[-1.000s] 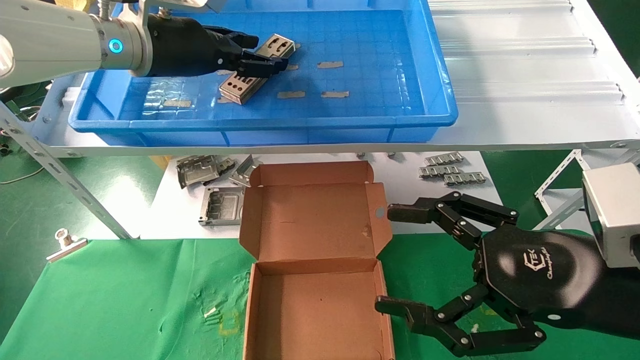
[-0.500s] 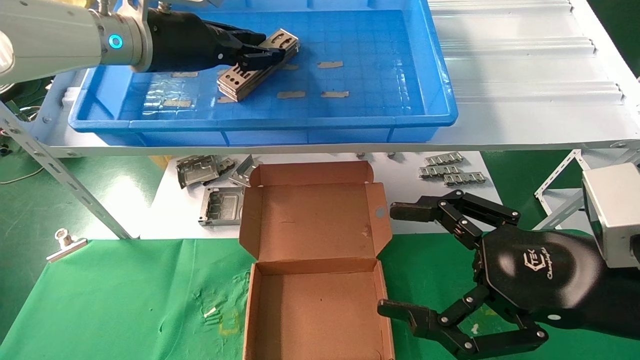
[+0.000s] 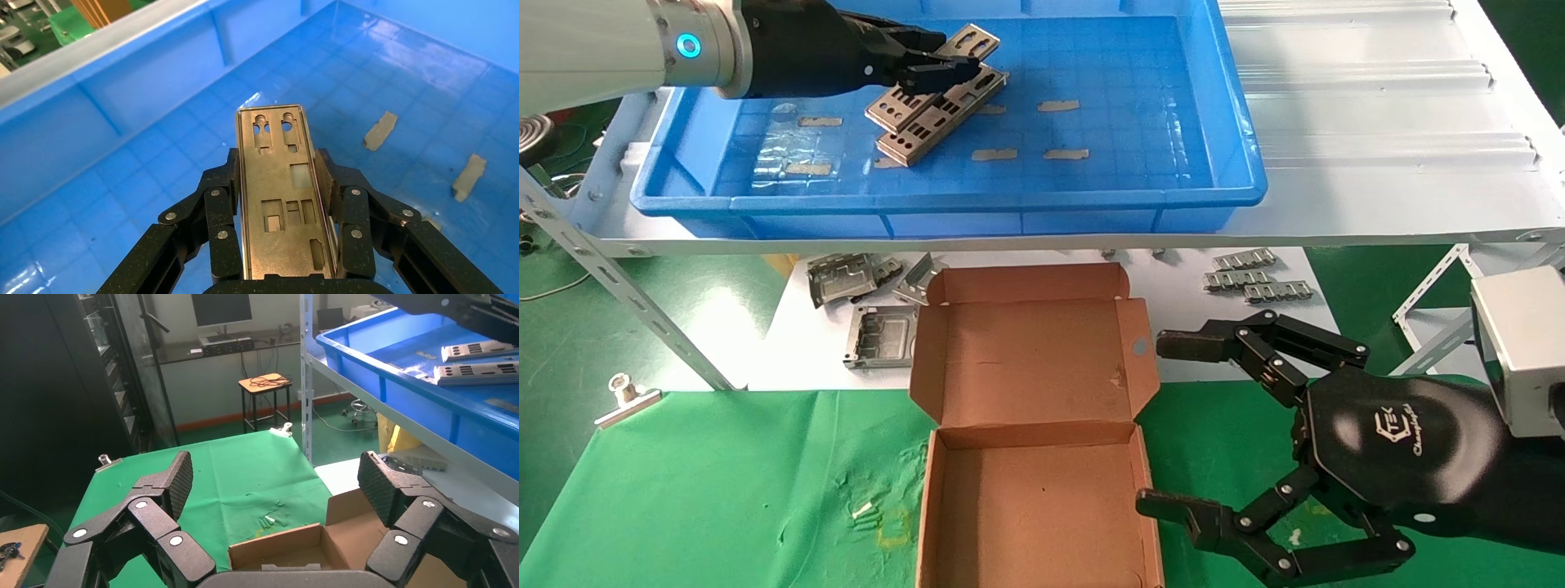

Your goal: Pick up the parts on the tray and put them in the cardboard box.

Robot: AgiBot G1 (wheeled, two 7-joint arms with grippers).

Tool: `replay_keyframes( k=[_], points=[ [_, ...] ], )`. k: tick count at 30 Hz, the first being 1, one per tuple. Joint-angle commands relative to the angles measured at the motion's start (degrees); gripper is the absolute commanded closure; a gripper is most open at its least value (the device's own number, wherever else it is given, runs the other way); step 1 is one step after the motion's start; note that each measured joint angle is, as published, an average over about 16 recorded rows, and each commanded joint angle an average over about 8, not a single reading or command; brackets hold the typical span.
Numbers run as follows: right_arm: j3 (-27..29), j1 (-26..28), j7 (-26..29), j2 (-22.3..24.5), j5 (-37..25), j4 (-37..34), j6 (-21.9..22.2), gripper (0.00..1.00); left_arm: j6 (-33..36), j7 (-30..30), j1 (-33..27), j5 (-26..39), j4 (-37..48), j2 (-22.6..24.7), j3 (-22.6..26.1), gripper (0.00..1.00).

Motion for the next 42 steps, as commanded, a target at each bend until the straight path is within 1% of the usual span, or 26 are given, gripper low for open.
replay_keyframes(
  k=[1, 8, 9, 10, 11, 16, 17, 18, 19, 28, 29, 36, 37, 42],
  points=[
    [0.00, 0.00, 0.00, 0.00, 0.00, 0.00, 0.00, 0.00, 0.39, 0.04, -0.19, -0.01, 0.08, -0.09, 0.00, 1.00],
    [0.00, 0.00, 0.00, 0.00, 0.00, 0.00, 0.00, 0.00, 0.81, -1.08, -0.37, 0.37, 0.76, 0.17, 0.30, 1.00],
    [0.00, 0.00, 0.00, 0.00, 0.00, 0.00, 0.00, 0.00, 0.75, -1.24, -0.34, 0.37, 0.80, 0.22, 0.30, 0.98],
    [0.00, 0.00, 0.00, 0.00, 0.00, 0.00, 0.00, 0.00, 0.68, -1.38, -0.29, 0.39, 0.83, 0.27, 0.32, 0.94],
    [0.00, 0.00, 0.00, 0.00, 0.00, 0.00, 0.00, 0.00, 0.59, -1.51, -0.24, 0.41, 0.85, 0.31, 0.34, 0.87],
    [0.00, 0.00, 0.00, 0.00, 0.00, 0.00, 0.00, 0.00, -0.02, -2.17, 0.15, 0.62, 0.84, 0.52, 0.50, 0.24],
    [0.00, 0.00, 0.00, 0.00, 0.00, 0.00, 0.00, 0.00, -0.17, -2.27, 0.22, 0.66, 0.81, 0.55, 0.53, 0.13],
    [0.00, 0.00, 0.00, 0.00, 0.00, 0.00, 0.00, 0.00, -0.34, -2.37, 0.30, 0.69, 0.75, 0.57, 0.55, 0.05],
    [0.00, 0.00, 0.00, 0.00, 0.00, 0.00, 0.00, 0.00, -0.50, -2.46, 0.38, 0.71, 0.70, 0.59, 0.57, 0.00],
    [0.00, 0.00, 0.00, 0.00, 0.00, 0.00, 0.00, 0.00, -1.14, -2.78, 0.83, 0.67, -0.01, 0.59, 0.59, 0.00],
    [0.00, 0.00, 0.00, 0.00, 0.00, 0.00, 0.00, 0.00, -1.15, -2.74, 0.86, 0.63, -0.09, 0.58, 0.57, 0.08],
    [0.00, 0.00, 0.00, 0.00, 0.00, 0.00, 0.00, 0.00, -1.00, -2.23, 1.09, 0.32, -0.49, 0.46, 0.39, 0.95],
    [0.00, 0.00, 0.00, 0.00, 0.00, 0.00, 0.00, 0.00, -0.92, -2.18, 1.12, 0.28, -0.50, 0.45, 0.37, 1.00],
    [0.00, 0.00, 0.00, 0.00, 0.00, 0.00, 0.00, 0.00, -0.59, -2.20, 1.17, 0.16, -0.39, 0.45, 0.34, 1.00]
  ],
)
